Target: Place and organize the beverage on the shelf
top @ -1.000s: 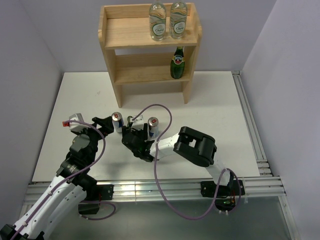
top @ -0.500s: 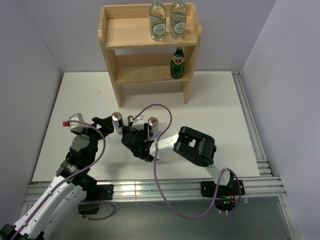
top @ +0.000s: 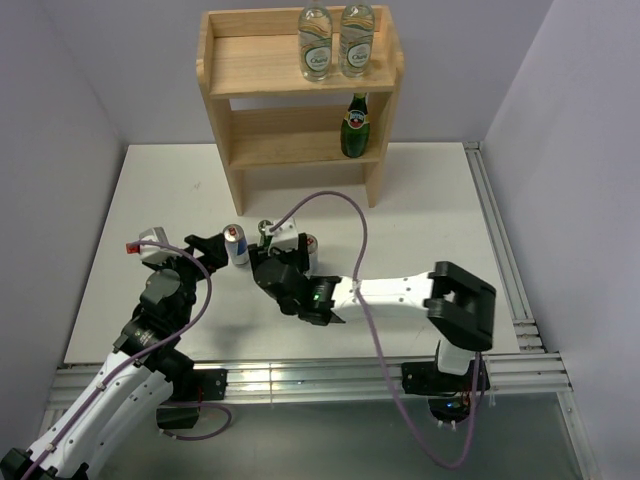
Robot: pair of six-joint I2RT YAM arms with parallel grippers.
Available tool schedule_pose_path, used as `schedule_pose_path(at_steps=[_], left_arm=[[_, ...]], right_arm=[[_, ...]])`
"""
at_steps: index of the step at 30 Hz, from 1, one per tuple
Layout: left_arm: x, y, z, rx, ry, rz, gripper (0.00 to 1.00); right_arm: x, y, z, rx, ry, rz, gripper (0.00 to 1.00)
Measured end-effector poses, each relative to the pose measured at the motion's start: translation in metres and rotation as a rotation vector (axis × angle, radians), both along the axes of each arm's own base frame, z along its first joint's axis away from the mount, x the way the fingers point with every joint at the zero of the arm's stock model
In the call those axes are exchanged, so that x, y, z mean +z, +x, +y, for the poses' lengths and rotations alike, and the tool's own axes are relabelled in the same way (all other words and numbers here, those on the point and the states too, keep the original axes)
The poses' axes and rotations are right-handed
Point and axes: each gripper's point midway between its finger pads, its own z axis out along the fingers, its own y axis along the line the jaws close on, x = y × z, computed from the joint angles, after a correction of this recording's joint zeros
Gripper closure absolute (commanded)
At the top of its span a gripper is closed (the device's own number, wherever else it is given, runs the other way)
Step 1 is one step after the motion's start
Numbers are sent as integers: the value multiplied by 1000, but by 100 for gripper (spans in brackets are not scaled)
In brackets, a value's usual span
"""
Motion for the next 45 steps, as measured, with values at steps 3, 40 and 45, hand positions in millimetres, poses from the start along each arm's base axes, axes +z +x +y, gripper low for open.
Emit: schedule_pose_path(at_steps=[3, 40, 45], left_arm=[[0, 0, 0, 0, 0, 0, 1], [5, -2, 1, 0, -10, -18, 1], [5, -2, 1, 0, -10, -18, 1]], right_arm=[[50, -1, -5, 0, 55, -55, 100], [98, 198, -96, -238, -44, -10, 100], [106, 209, -107, -260, -18, -16, 100]])
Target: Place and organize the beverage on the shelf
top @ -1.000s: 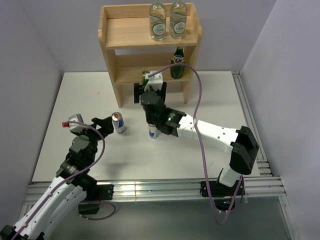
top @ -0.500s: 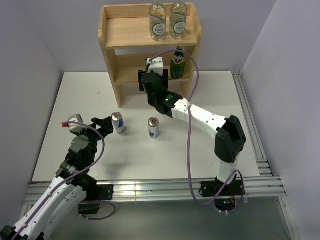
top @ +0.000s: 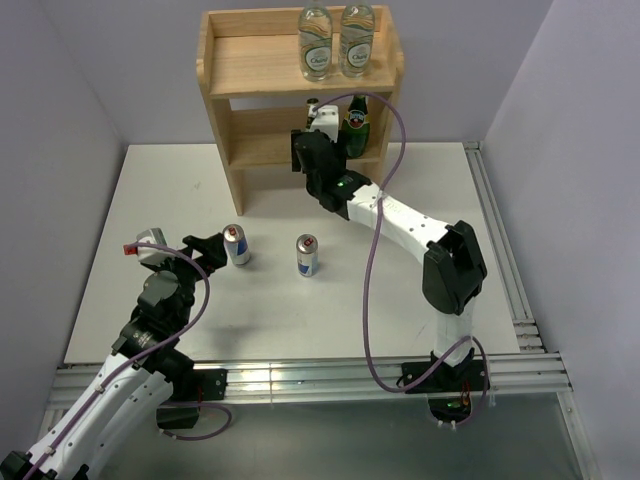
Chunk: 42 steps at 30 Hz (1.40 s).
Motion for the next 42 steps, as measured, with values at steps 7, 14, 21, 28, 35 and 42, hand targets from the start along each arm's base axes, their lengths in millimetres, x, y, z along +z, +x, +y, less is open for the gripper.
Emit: schedule_pose_path(at_steps=[7, 14, 21, 28, 35, 42], left_arm=[[-2, 1, 0, 0, 4, 7, 1], [-2, 1, 0, 0, 5, 8, 1], [-2, 1, -1, 0, 4, 8, 1], [-6, 2, -1, 0, 11, 21, 1], [-9, 4, -3, 0, 15, 27, 1], [-15, 6, -4, -1, 20, 37, 1]], right_arm=[[3, 6, -9, -16, 6, -6, 100], [7, 10, -12, -25, 14, -15, 100], [15, 25, -16, -48, 32, -44, 100], [15, 30, -16, -56, 36, -57, 100], [15, 41, -13, -78, 54, -96, 100], [15, 53, -12, -124, 70, -140, 100]])
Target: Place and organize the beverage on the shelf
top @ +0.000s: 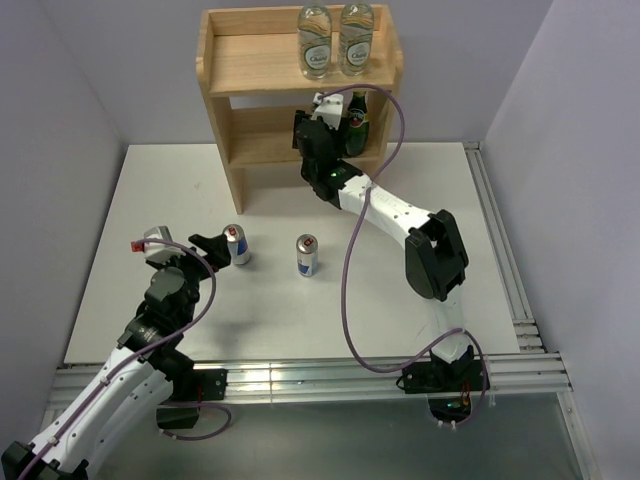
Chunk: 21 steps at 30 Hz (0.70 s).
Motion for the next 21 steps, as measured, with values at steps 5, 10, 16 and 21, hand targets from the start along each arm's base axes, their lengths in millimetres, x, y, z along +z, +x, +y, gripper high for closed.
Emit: schedule_pose_path(at_steps=[5, 10, 16, 21], left_arm=[[2, 1, -1, 0, -4, -7, 1], [1, 3, -2, -3, -3, -4, 1], [0, 5, -4, -9, -2, -1, 1], [1, 5, -5, -10, -5, -6, 1]], right_arm=[[1, 13, 3, -17, 8, -28, 100], [0, 21, 5, -31, 8, -46, 100], [1, 26, 4, -37, 4, -66, 100], [1, 27, 4, -37, 2, -67, 69]])
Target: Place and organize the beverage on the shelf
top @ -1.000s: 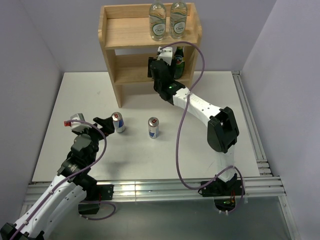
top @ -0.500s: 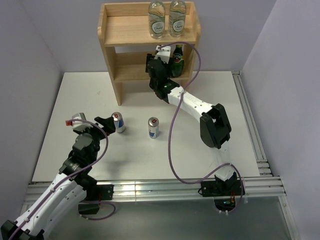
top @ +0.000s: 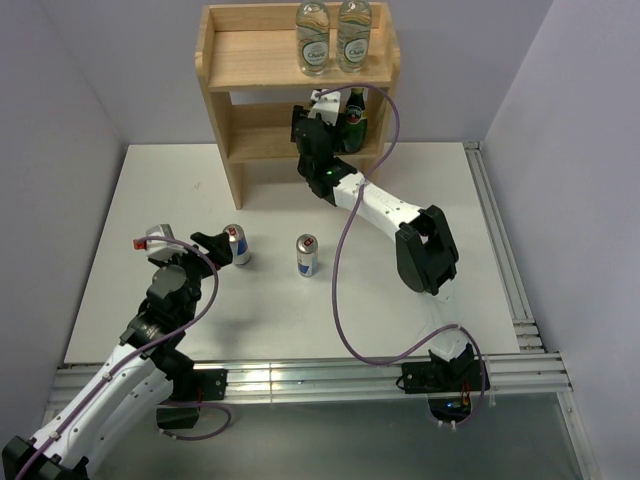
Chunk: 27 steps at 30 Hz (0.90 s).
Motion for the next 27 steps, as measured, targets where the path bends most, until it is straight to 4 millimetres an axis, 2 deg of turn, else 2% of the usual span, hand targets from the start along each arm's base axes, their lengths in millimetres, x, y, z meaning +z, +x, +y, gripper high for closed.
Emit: schedule_pose_path(at_steps=[2, 3, 4, 9, 12, 14, 27], left_arm=[[0, 0, 0, 0, 0, 0, 1], [0, 0, 0, 0, 0, 0, 1], [0, 0, 0, 0, 0, 0, 1], [0, 0, 0, 0, 0, -1, 1], [1, 0, 0, 0, -1, -2, 1], [2, -1, 0, 0, -3, -6, 1], [9, -4, 2, 0, -16, -29, 1]], right_arm=[[-1, 0, 0, 2, -1, -2, 46], [0, 1, 0, 2, 0, -5, 41], [-1, 1, -1, 4, 2, -7, 31], [-1, 2, 0, 12, 7, -15, 13], [-10, 1, 1, 19, -5, 2, 3], [-19, 0, -1, 17, -22, 23, 0], [-30, -2, -4, 14, -40, 49, 0]])
